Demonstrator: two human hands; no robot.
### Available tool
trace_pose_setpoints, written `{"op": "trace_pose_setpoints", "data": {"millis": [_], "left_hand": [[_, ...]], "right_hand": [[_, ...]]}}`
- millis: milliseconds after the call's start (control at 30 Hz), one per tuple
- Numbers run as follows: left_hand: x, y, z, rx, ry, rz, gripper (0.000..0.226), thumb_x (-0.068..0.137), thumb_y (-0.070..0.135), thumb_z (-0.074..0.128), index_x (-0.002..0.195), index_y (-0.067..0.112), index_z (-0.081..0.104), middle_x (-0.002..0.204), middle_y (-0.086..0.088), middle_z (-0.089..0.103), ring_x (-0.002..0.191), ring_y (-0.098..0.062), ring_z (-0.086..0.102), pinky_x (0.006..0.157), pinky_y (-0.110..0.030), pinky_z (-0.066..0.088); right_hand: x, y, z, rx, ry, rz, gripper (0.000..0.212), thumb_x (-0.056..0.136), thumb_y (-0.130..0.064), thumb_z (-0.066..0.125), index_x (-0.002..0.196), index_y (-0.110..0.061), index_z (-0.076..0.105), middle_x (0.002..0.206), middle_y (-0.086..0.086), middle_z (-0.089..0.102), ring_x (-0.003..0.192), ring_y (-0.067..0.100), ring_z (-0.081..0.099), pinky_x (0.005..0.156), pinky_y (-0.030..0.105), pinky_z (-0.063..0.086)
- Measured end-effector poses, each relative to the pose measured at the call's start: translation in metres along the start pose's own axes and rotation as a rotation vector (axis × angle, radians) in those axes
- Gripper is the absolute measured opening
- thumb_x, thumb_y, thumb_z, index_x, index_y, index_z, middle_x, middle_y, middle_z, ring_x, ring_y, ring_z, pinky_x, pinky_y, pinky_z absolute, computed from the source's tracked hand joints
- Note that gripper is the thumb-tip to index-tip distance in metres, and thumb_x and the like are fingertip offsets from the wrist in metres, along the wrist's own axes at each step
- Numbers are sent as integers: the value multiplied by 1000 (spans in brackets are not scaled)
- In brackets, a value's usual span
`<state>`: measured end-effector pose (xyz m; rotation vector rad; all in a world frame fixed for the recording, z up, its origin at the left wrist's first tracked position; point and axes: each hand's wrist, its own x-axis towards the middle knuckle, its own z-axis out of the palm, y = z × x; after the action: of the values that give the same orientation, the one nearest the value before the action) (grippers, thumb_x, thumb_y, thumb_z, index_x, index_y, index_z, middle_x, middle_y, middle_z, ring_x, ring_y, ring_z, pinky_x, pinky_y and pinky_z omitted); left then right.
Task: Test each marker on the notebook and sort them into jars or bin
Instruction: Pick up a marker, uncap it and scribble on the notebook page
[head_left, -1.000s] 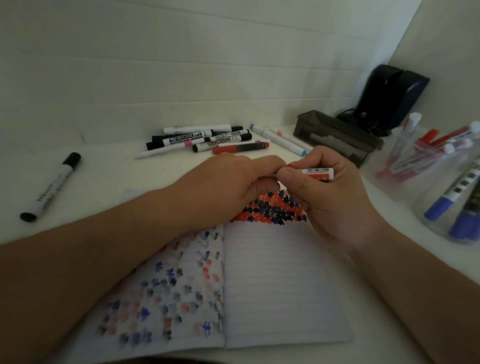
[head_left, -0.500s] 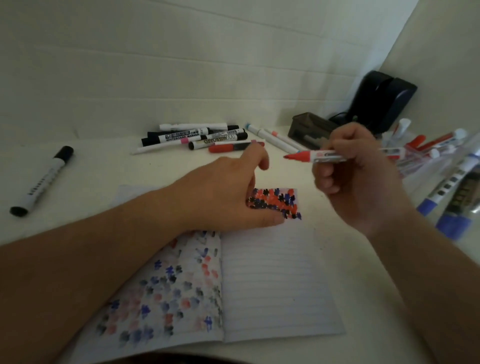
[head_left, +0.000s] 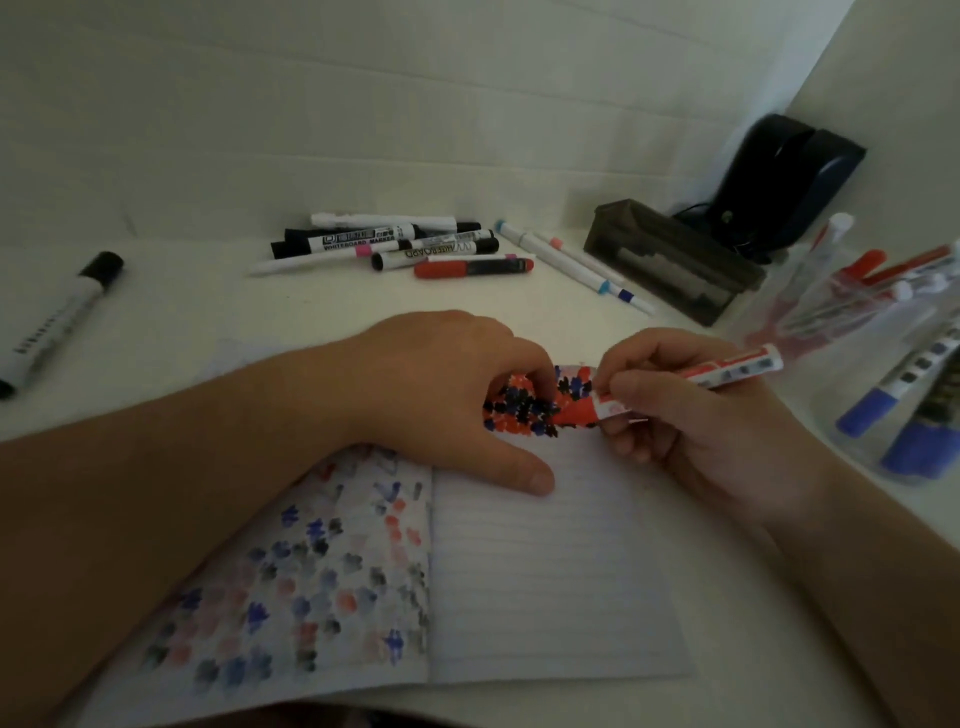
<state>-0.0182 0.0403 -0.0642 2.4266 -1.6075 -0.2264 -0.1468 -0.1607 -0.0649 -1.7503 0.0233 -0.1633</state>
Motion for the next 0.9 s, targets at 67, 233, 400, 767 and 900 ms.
{"op": "trace_pose_setpoints", "data": {"millis": [67, 233, 400, 767, 900], "left_hand": [[0, -1, 0, 1, 2, 1, 78, 62, 98, 52, 128, 59, 46, 93, 31, 45, 89, 6, 48, 82, -30, 46], [1, 0, 0, 5, -14, -1, 80, 61, 99, 50, 131, 60, 45, 90, 30, 44, 86, 7, 47, 77, -29, 43], [1, 0, 0, 1, -21, -4, 81, 59, 101, 47, 131, 64, 43, 92, 25, 49, 87, 3, 49, 78, -31, 46], [1, 0, 0, 8, -21, 10, 81, 61, 101, 46, 133, 64, 42, 93, 24, 50, 88, 4, 49, 79, -30, 45], [0, -1, 0, -2, -18, 11, 82, 60, 101, 45, 133, 64, 42, 93, 24, 50, 88, 4, 49, 80, -31, 46]], "right_hand": [[-2, -2, 1, -40, -6, 6, 11, 84, -13, 75, 75, -20, 77, 68, 11, 69, 56, 22, 60, 48, 25, 48], [-1, 0, -2, -204, 99, -24, 24, 84, 0, 79, 70, -15, 66, 61, 7, 65, 49, 17, 55, 44, 23, 45], [0, 3, 4, -251, 161, 41, 20, 87, -1, 72, 70, -4, 62, 62, 16, 66, 51, 24, 59, 46, 28, 50], [1, 1, 8, -303, 175, 69, 18, 85, -4, 73, 71, -1, 62, 63, 17, 68, 53, 26, 62, 48, 30, 54], [0, 1, 9, -325, 191, 76, 22, 85, -1, 73, 67, -5, 60, 60, 15, 66, 50, 23, 61, 45, 27, 52]]}}
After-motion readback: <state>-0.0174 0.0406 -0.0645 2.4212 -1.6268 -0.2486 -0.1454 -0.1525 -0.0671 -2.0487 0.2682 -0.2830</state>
